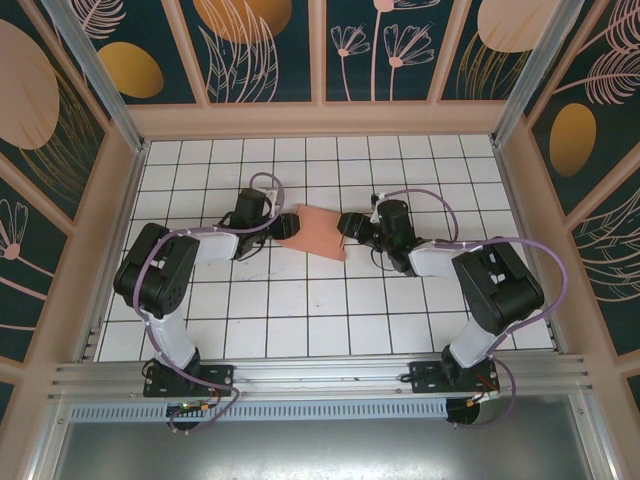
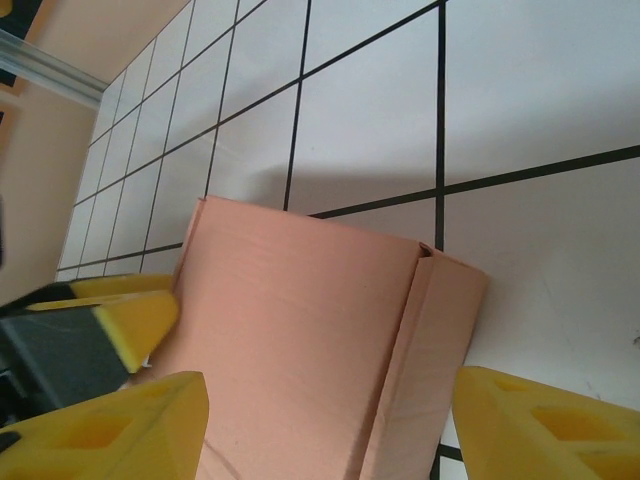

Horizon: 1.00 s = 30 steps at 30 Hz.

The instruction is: Fold the paper box

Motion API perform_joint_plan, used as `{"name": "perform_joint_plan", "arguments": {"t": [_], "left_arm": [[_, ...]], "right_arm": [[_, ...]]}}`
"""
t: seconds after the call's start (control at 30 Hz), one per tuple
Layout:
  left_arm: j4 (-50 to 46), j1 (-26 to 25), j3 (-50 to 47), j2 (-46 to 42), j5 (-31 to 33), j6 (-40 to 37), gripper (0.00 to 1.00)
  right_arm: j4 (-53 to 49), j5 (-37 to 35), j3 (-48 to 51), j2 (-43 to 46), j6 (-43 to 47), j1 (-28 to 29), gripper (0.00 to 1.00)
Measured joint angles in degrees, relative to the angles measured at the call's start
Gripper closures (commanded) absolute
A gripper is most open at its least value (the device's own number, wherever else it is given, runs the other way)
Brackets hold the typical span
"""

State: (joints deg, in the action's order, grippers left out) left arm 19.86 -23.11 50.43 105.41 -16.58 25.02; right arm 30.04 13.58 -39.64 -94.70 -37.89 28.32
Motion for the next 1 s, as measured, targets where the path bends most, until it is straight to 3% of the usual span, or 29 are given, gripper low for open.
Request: {"name": "perform_joint_plan", "arguments": {"t": [0.47,1.0], "left_arm": [[7.65,4.74,-3.45,0.76,-6.91,4.46,0.72],[16.7,8.9,-6.47,3.41,-13.97,9.68,0.7]], "right_arm": [[3.98,4.2,0.39,-3.69,-3.23,-0.26,0.32],[10.67,13.16,-1.2,-11.45,-9.66,-0.44,0.3]]}}
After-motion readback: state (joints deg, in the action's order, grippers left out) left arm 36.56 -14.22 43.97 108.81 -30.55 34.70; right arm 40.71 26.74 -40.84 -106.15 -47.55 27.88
